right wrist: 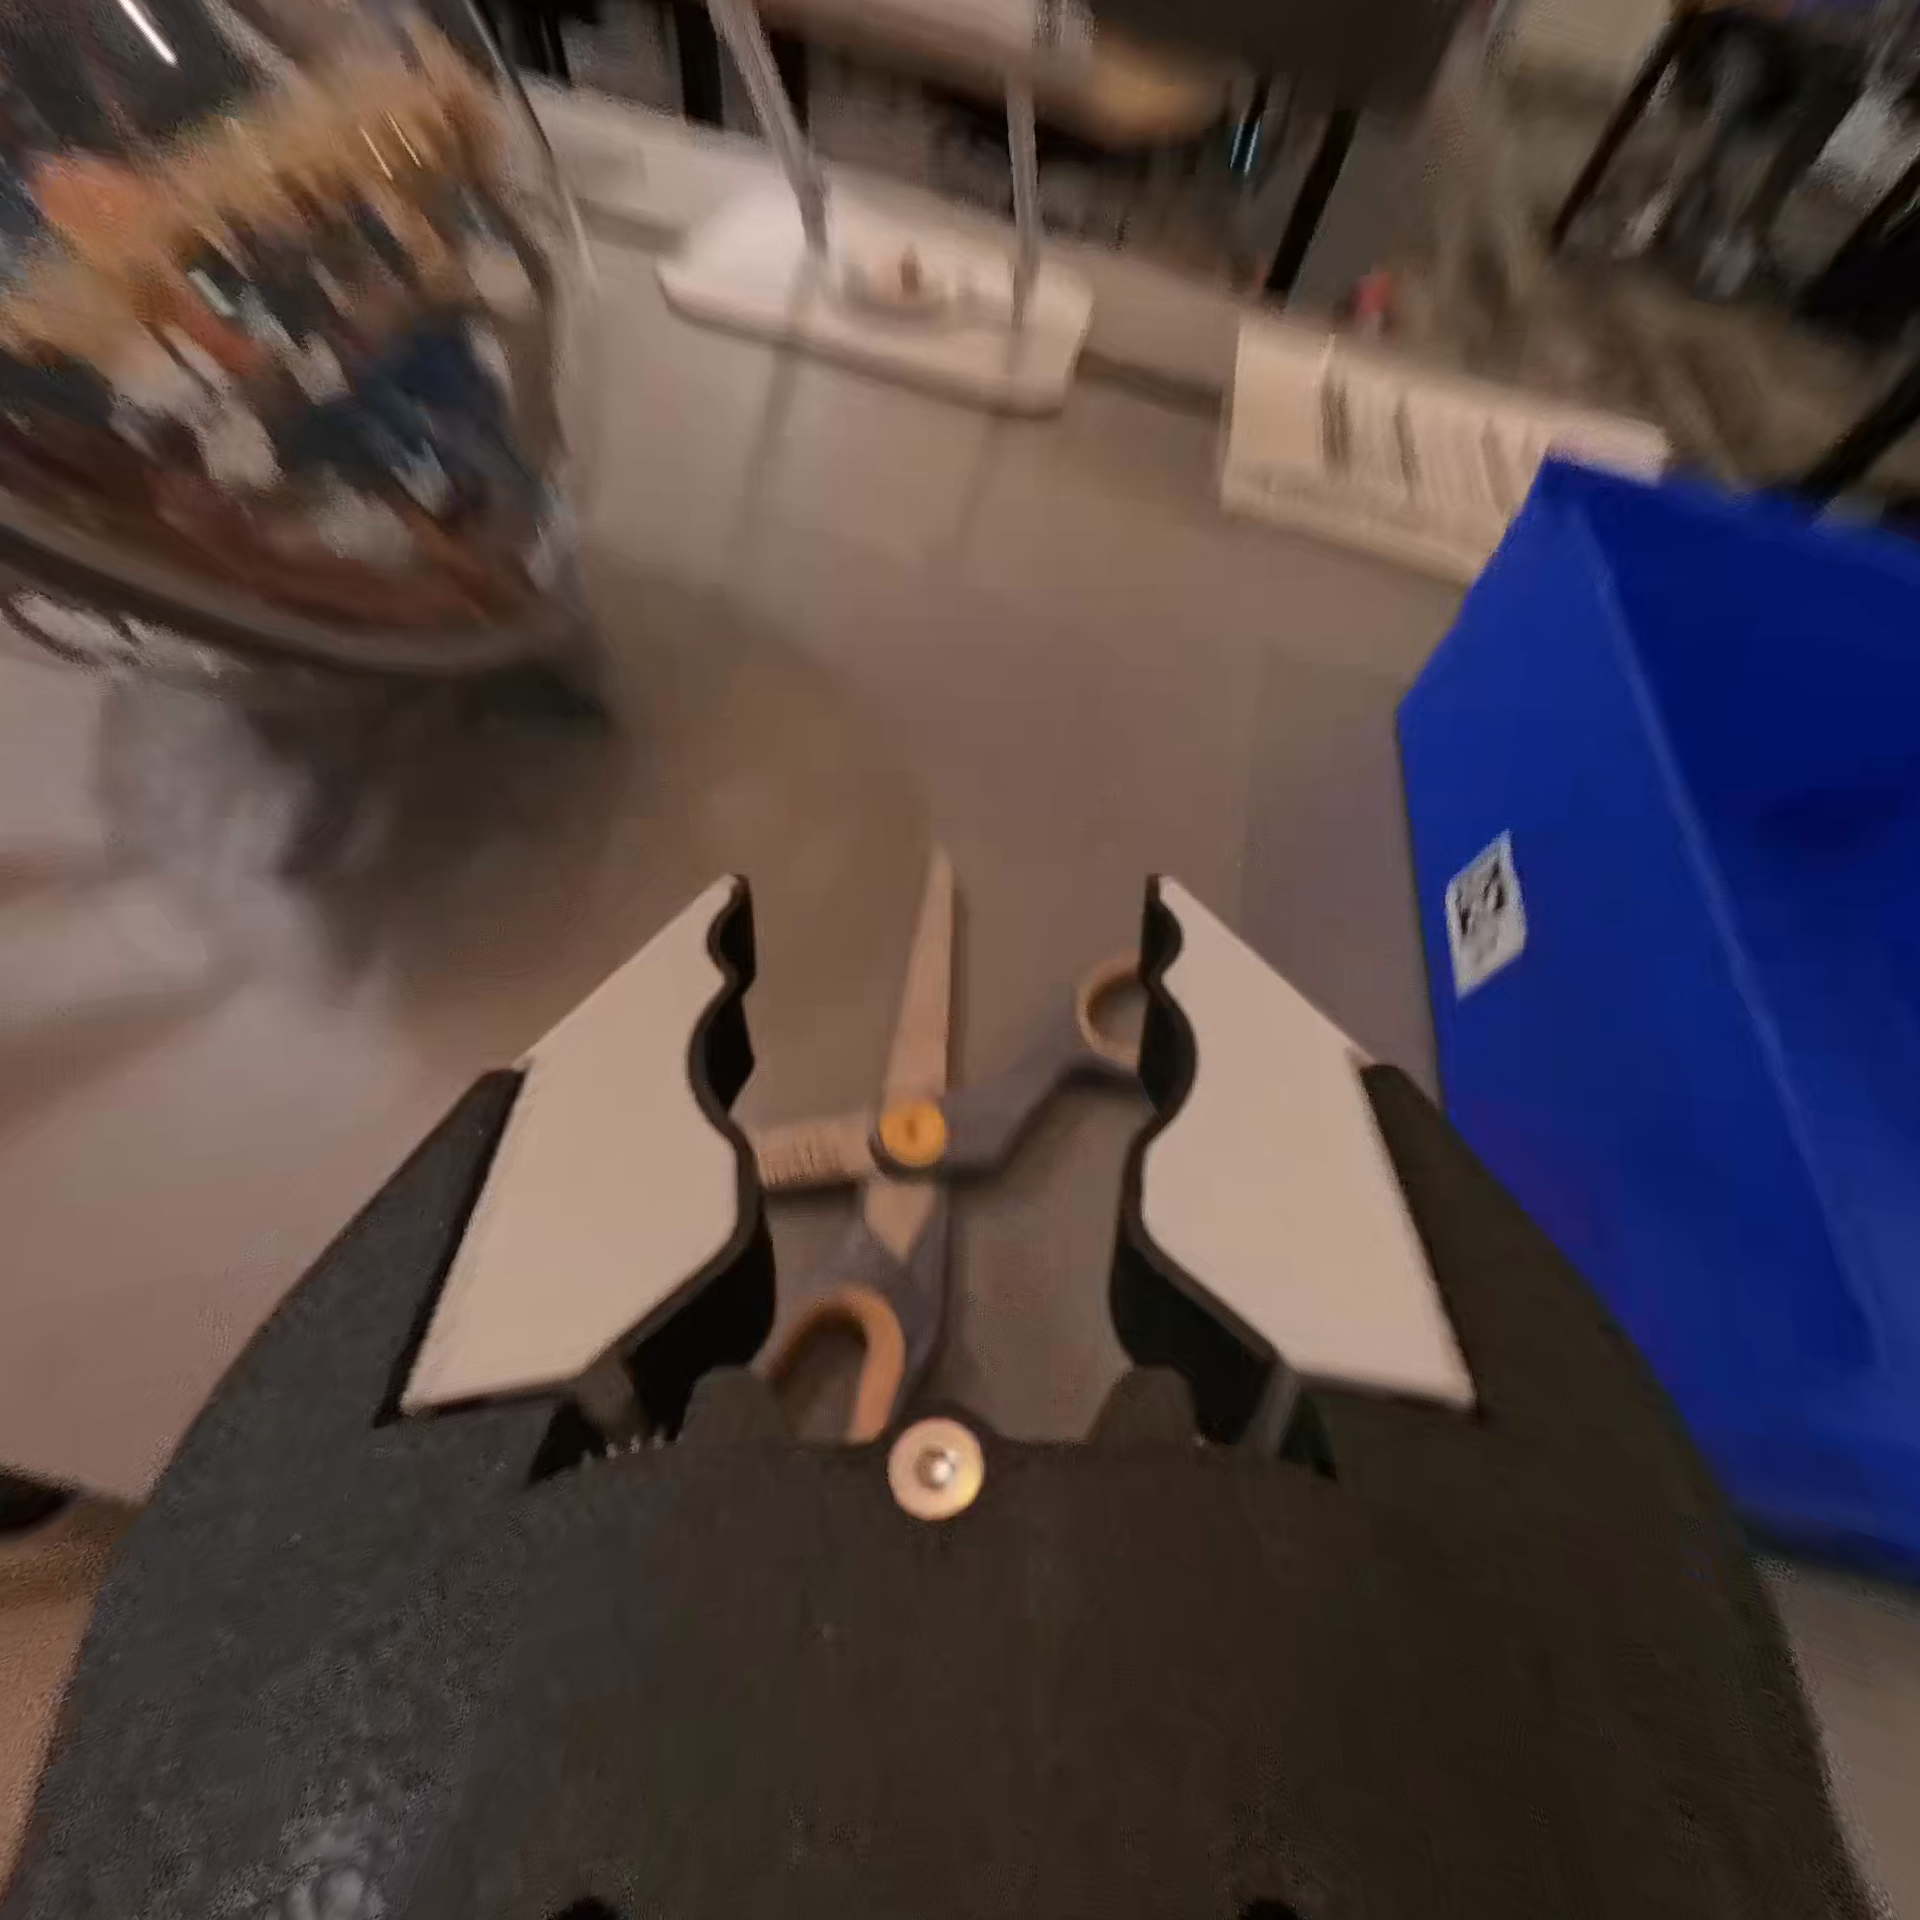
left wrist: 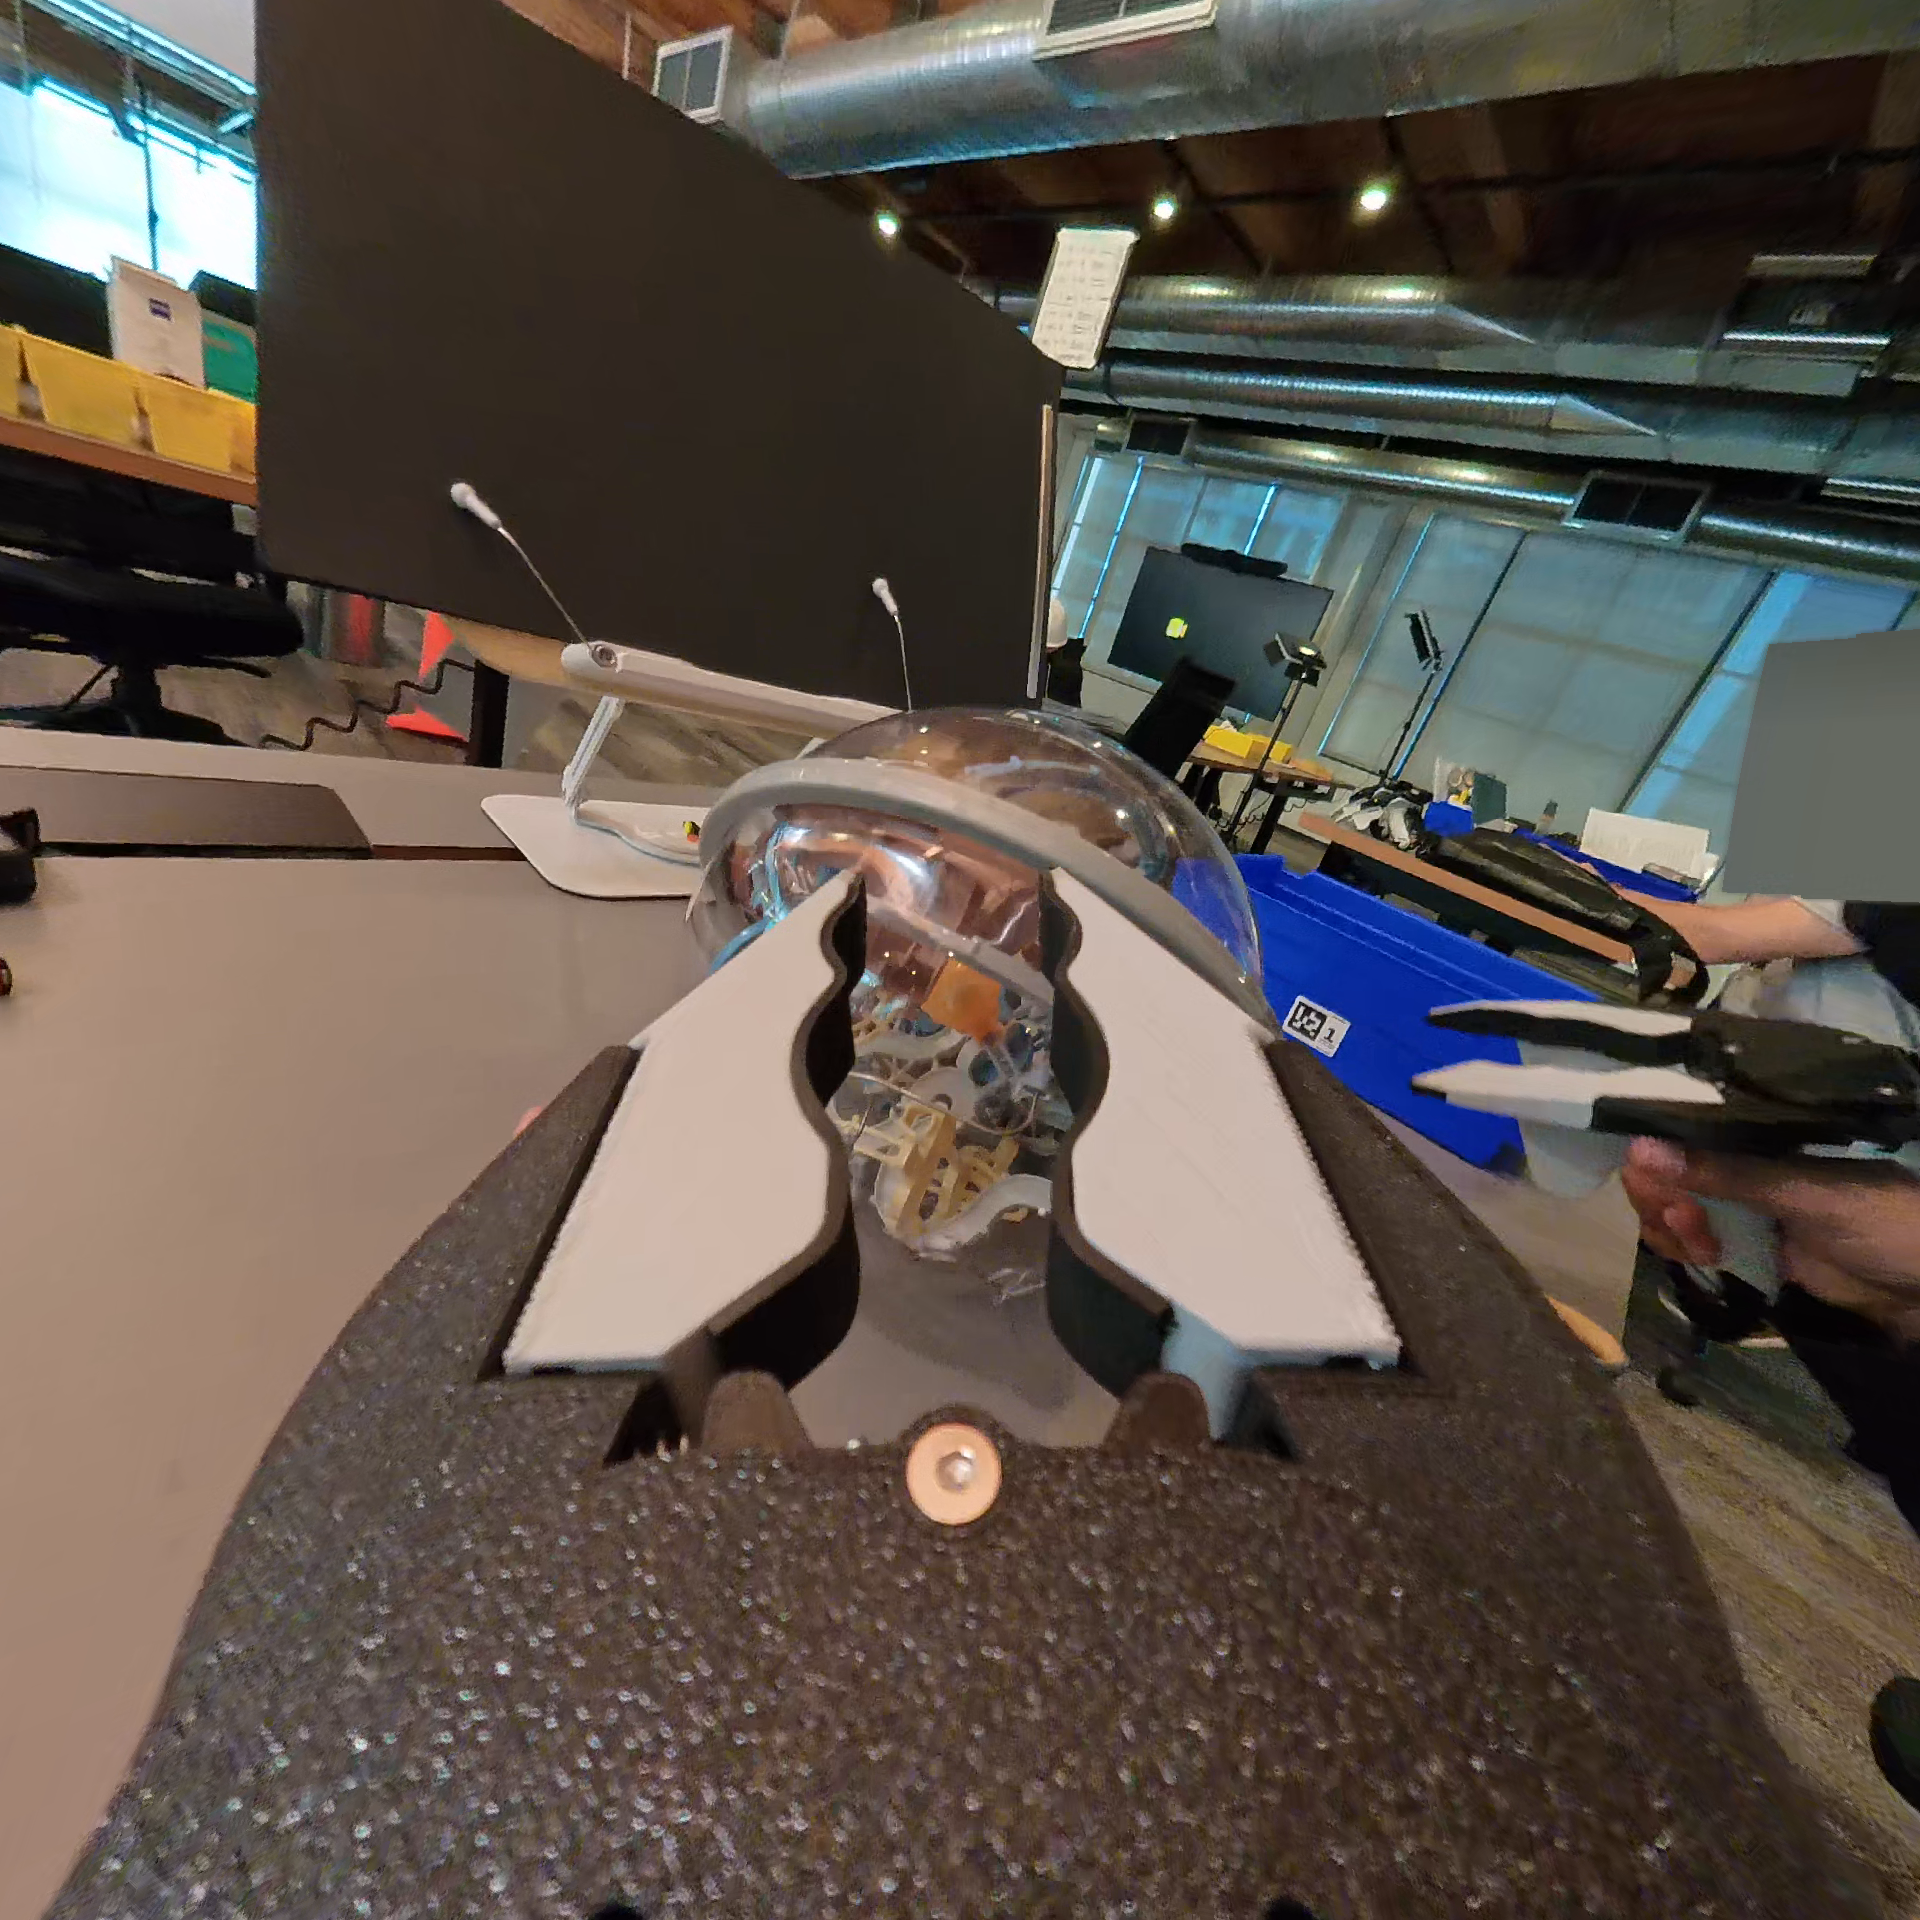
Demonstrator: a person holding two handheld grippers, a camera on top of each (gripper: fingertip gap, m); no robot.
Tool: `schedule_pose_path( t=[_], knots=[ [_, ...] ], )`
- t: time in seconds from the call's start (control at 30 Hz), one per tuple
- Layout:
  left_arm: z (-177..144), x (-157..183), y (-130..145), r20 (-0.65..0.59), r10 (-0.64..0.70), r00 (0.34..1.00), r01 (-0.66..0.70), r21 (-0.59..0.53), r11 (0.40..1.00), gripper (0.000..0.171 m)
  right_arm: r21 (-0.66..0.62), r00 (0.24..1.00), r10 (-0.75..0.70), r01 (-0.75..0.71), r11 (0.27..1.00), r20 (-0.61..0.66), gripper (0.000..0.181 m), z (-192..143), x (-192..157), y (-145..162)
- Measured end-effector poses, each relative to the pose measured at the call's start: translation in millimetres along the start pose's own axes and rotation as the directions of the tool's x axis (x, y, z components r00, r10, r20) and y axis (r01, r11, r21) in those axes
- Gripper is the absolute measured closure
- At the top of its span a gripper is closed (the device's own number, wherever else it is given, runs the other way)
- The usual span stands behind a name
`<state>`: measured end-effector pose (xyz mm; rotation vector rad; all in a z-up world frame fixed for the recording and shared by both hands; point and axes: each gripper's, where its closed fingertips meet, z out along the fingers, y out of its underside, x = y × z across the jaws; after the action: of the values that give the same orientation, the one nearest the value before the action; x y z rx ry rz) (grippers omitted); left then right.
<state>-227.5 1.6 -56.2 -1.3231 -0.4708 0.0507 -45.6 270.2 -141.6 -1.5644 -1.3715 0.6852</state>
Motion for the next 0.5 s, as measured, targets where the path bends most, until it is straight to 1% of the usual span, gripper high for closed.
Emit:
schedule_pose_path(
  t=[0.03,0.1,0.17,0.23,0.27,0.37,0.47,0.5],
  knots=[
    [2,1,0,-0.001,0.005,1.000,-0.005,0.000,1.000,0.142,-0.074,1.000,0.024,-0.023,0.997,0.012,0.108,1,5,19],
    [4,3,0,0.002,0.015,1.000,-0.015,0.006,1.000,0.142,-0.168,0.997,0.072,-0.068,0.983,0.017,0.108,2,12,49],
    [7,6,0,0.002,0.027,1.000,-0.027,0.010,1.000,0.142,-0.221,0.996,0.085,-0.082,0.972,0.005,0.108,4,18,67],
    [8,8,3,0.000,0.038,0.999,-0.038,0.003,0.999,0.142,-0.292,0.995,0.088,-0.073,0.954,0.038,0.108,6,14,81],
    [9,9,5,-0.001,0.043,0.999,-0.043,-0.003,0.999,0.142,-0.316,0.994,0.093,-0.069,0.946,0.060,0.108,7,10,86],
    [9,9,8,0.012,0.065,0.998,-0.065,-0.014,0.998,0.142,-0.307,0.984,0.138,-0.098,0.947,0.112,0.110,13,1,86],
    [6,4,10,0.034,0.071,0.997,-0.071,-0.014,0.997,0.142,-0.302,0.951,0.205,-0.130,0.944,0.231,0.133,17,-17,83],
    [5,2,10,0.039,0.068,0.997,-0.068,-0.013,0.998,0.142,-0.297,0.947,0.212,-0.136,0.945,0.242,0.134,19,-18,82]
  ],
)
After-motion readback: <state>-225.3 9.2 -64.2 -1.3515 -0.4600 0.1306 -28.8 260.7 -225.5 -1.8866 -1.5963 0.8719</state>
